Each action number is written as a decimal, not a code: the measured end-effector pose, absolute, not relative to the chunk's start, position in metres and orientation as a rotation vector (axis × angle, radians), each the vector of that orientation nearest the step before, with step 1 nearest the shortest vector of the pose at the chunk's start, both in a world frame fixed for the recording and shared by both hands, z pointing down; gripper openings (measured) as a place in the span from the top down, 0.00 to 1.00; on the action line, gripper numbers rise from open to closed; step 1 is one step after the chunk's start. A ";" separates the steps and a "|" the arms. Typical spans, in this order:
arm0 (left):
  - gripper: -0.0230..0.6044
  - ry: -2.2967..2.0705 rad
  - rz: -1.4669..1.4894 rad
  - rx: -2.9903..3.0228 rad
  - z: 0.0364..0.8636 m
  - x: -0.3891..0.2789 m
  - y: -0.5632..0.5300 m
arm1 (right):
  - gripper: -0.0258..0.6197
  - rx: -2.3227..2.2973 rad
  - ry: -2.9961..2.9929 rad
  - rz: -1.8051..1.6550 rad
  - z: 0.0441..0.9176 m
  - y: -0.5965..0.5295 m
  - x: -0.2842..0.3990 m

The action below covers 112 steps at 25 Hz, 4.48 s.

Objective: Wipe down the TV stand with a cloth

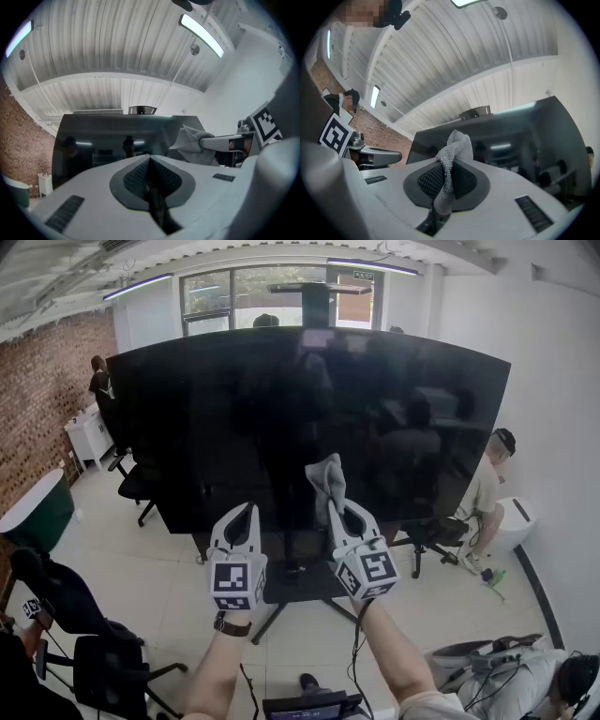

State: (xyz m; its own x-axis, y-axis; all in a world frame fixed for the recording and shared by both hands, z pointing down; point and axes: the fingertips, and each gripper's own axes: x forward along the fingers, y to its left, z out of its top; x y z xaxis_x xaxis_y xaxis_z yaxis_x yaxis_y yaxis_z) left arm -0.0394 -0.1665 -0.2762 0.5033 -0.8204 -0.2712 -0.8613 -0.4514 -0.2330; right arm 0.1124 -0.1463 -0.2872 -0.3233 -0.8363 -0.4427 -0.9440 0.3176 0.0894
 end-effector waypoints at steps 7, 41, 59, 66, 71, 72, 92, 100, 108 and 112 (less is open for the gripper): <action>0.93 1.326 0.222 -2.238 -0.449 0.020 -0.271 | 0.92 -1.549 2.203 0.811 -0.493 -0.267 0.147; 0.93 1.216 0.224 -2.252 -0.485 0.121 -0.346 | 0.92 -1.881 2.017 0.923 -0.576 -0.323 0.304; 0.93 1.455 -0.066 -2.574 0.138 0.026 -0.367 | 0.92 -1.667 2.421 0.456 0.091 -0.349 0.137; 0.82 1.431 0.038 -2.609 0.322 0.008 -0.389 | 0.92 -1.613 2.479 0.591 0.248 -0.433 0.084; 0.81 1.431 0.029 -2.585 0.404 -0.009 -0.386 | 0.92 -1.686 2.570 0.550 0.334 -0.504 0.071; 0.81 1.430 0.026 -2.580 0.415 -0.012 -0.384 | 0.92 -1.720 2.602 0.517 0.355 -0.516 0.072; 0.81 1.398 -0.022 -2.614 0.478 -0.009 -0.368 | 0.92 -2.021 2.243 0.482 0.351 -0.505 0.247; 0.81 1.397 -0.074 -2.666 0.512 -0.013 -0.354 | 0.92 -2.175 2.353 -0.006 0.531 -0.494 0.281; 0.81 1.403 -0.051 -2.664 0.516 -0.016 -0.337 | 0.92 -1.707 2.645 0.079 0.512 -0.452 0.126; 0.81 1.389 -0.035 -2.664 0.517 -0.013 -0.329 | 0.92 -1.762 2.663 0.005 0.528 -0.468 0.116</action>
State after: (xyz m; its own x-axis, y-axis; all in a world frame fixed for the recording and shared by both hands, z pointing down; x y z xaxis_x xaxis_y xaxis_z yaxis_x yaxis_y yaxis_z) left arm -0.0131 -0.3293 0.5172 0.5742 -0.8176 -0.0423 -0.8144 -0.5651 -0.1318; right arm 0.1157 -0.4685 0.5279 -0.3898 -0.9200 0.0410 -0.9198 0.3912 0.0312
